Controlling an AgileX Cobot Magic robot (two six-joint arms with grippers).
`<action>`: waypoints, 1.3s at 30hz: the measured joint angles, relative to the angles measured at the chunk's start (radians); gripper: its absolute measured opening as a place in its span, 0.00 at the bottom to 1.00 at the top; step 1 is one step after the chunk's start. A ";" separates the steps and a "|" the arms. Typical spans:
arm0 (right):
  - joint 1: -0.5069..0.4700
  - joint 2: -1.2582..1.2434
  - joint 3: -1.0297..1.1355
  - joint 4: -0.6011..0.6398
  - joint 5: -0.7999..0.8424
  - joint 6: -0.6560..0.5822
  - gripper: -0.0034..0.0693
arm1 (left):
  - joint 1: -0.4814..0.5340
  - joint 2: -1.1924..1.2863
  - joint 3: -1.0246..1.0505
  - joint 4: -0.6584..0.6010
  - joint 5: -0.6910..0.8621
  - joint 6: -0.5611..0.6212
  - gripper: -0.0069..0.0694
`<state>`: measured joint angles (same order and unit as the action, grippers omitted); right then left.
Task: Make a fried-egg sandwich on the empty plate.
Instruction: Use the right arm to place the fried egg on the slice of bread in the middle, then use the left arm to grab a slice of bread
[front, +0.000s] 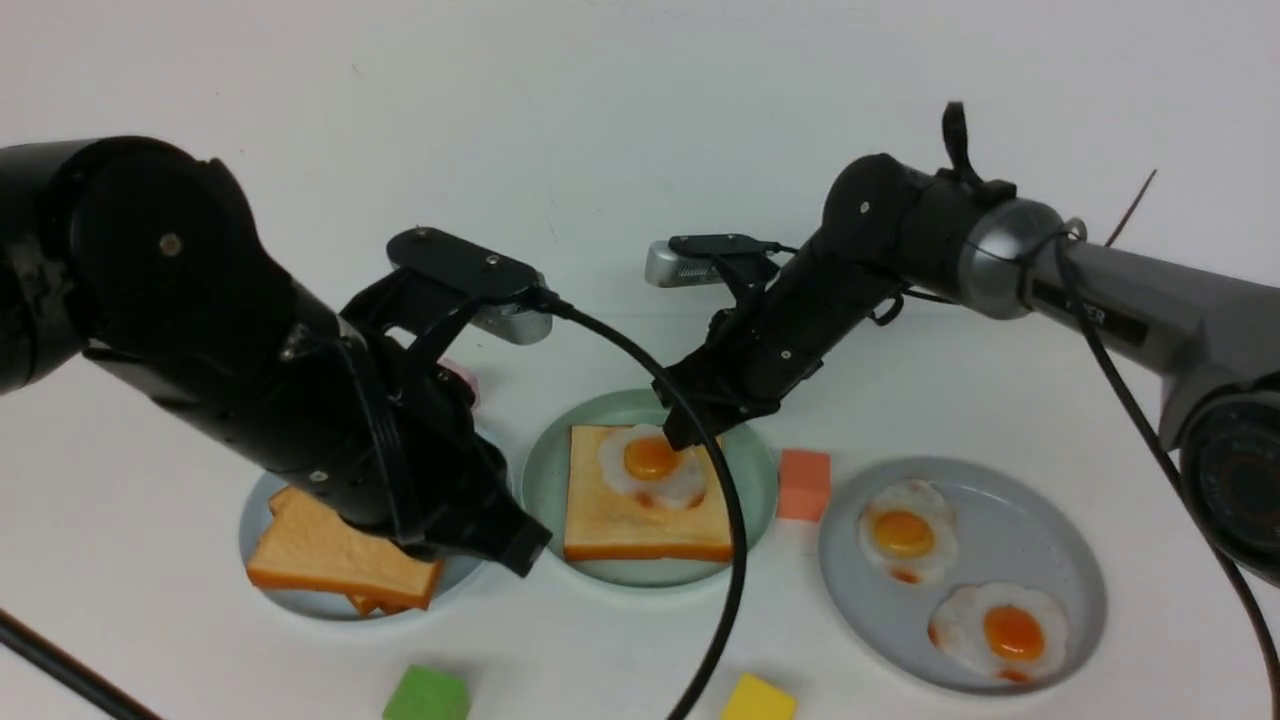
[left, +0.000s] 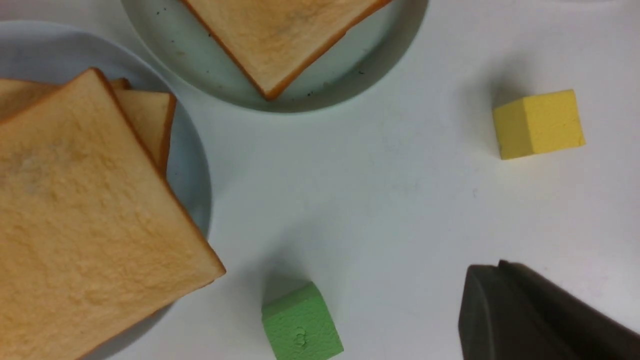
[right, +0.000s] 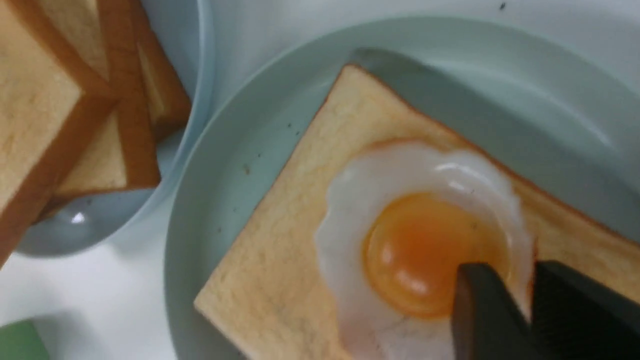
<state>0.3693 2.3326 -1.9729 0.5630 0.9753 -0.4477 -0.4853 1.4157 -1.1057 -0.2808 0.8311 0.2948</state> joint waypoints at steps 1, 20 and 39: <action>0.000 -0.002 -0.001 0.000 0.010 0.000 0.39 | 0.000 0.000 0.000 0.000 -0.006 -0.011 0.11; -0.090 -0.570 -0.056 -0.101 0.270 -0.015 0.32 | 0.515 -0.001 0.031 -0.020 0.024 -0.514 0.13; -0.089 -0.990 0.635 0.130 0.114 -0.415 0.03 | 0.609 0.227 0.172 -0.245 -0.208 -0.379 0.73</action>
<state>0.2804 1.3428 -1.3376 0.6932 1.0889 -0.8632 0.1234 1.6430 -0.9338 -0.5261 0.6230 -0.0842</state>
